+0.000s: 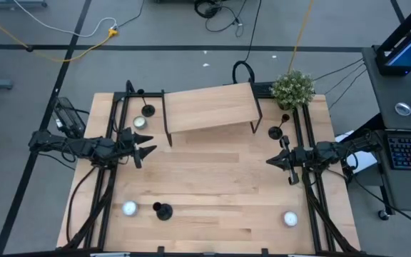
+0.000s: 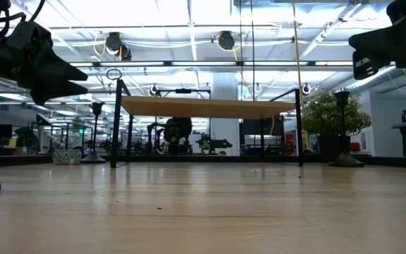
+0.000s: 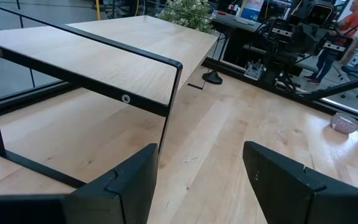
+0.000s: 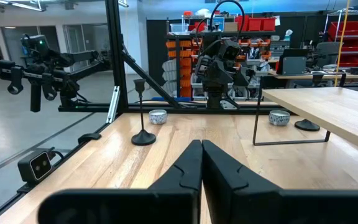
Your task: Pick & Place candle stick holders
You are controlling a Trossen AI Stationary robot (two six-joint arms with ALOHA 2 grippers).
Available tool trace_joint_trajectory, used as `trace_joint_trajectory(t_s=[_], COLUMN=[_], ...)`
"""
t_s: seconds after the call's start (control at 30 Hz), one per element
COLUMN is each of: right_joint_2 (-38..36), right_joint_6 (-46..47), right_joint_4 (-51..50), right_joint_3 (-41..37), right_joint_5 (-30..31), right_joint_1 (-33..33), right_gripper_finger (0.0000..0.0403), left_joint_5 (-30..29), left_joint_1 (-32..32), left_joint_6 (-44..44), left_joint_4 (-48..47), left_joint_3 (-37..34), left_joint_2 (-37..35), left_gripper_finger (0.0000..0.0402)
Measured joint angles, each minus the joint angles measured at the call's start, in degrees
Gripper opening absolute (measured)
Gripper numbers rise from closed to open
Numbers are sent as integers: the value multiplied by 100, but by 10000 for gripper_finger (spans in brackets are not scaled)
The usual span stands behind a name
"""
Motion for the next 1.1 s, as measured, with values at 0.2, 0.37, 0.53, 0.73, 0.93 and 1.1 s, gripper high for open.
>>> trace_joint_trajectory(t_s=[0.2,0.37,0.53,0.73,0.93,1.1], right_joint_2=[0,0,0,0,0,1], right_joint_6=[0,-153,-470,-492,-132,585], right_joint_4=[2,13,13,13,15,113], right_joint_3=[2,0,1,0,0,0], right_joint_5=[-2,-1,-1,0,-13,13], right_joint_1=[-1,0,1,-1,1,-1], right_gripper_finger=[0,0,0,0,0,0], left_joint_5=[0,0,0,1,0,0], left_joint_1=[1,2,2,2,2,2], left_joint_6=[-1,0,0,0,0,0], left_joint_4=[1,0,0,1,0,1], left_joint_3=[0,-2,0,0,0,0], left_joint_2=[0,0,-2,-2,-2,-2], left_gripper_finger=[244,244,244,244,244,244])
